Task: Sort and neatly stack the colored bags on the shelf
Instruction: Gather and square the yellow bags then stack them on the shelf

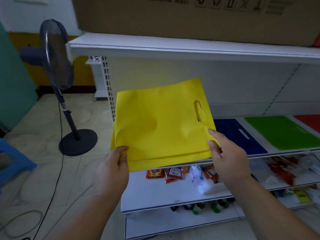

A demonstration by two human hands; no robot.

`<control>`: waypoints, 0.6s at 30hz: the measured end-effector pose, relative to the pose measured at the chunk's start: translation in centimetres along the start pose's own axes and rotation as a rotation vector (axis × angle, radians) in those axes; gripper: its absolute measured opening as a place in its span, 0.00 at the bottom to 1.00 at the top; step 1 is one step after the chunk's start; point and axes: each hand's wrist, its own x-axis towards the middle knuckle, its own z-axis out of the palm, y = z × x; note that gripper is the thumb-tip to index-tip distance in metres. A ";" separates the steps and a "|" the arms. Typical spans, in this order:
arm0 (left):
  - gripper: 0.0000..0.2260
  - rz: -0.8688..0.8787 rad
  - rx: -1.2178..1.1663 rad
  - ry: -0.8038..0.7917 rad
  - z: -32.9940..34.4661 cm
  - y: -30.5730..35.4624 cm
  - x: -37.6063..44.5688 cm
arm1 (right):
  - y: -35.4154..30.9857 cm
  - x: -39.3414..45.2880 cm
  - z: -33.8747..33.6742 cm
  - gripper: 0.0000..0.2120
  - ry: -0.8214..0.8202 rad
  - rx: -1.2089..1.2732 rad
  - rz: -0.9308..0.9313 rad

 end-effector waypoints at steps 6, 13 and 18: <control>0.11 0.194 -0.044 -0.026 7.7 8.8 -2.4 | 9.7 -0.7 -7.7 0.18 0.087 -0.034 0.124; 0.12 0.321 -0.155 -0.171 23.2 23.4 -8.1 | 26.2 -2.9 -20.9 0.20 0.175 -0.070 0.332; 0.13 0.406 -0.196 -0.300 33.1 33.2 -11.5 | 36.2 -4.3 -28.9 0.18 0.307 -0.132 0.469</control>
